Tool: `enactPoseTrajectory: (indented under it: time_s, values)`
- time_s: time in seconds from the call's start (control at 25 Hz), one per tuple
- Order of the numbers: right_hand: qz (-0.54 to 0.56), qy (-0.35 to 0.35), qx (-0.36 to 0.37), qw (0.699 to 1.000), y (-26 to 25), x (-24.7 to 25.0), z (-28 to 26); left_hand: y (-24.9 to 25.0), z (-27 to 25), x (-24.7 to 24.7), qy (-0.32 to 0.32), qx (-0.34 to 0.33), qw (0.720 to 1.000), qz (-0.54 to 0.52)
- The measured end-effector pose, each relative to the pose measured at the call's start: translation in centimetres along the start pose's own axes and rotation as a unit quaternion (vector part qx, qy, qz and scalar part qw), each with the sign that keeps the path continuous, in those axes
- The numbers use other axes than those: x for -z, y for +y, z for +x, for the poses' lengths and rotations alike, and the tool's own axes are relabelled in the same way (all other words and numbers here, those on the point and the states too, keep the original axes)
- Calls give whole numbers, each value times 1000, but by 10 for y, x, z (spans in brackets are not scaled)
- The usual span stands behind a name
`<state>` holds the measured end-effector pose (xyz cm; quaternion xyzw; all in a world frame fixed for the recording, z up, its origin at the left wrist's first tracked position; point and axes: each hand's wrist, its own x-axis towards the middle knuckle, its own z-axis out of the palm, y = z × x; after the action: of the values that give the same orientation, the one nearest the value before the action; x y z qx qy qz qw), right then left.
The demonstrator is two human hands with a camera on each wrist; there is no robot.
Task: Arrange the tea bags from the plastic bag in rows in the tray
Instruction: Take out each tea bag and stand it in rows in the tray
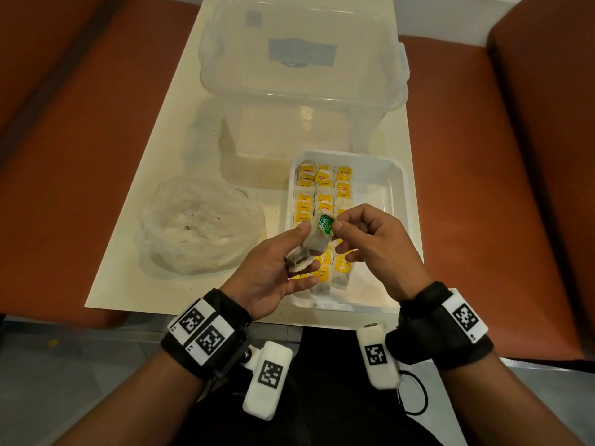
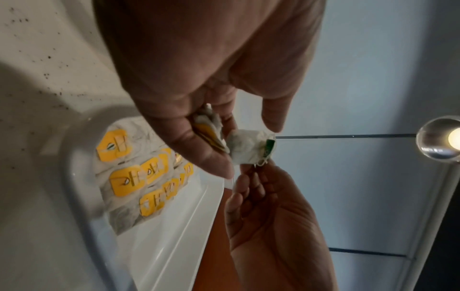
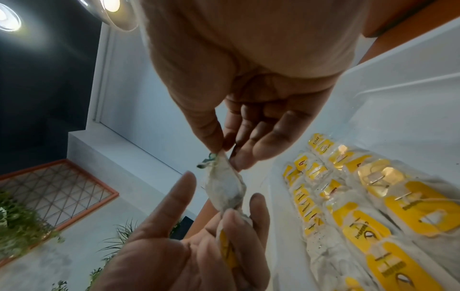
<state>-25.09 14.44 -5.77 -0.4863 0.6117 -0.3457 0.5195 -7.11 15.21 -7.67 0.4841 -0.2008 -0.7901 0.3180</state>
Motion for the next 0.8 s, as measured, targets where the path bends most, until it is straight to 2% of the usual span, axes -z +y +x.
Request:
enactPoseTrajectory:
  time_s: [0.24,0.48,0.6,0.8]
  values:
    - [24,-23,-14,999,1,2,-2,-7,5,-5,31,-65,993,91]
    - [16,-17,-3,1000,7,10,-3,-9,4,-11,-2,-92,988,127]
    - [20,-11,-5,1000,7,11,-5,-11,9,-14,11,-122,979,162]
    - [15,-8,-29,999,11,16,-3,-13,12,-15,11,-130,973,193]
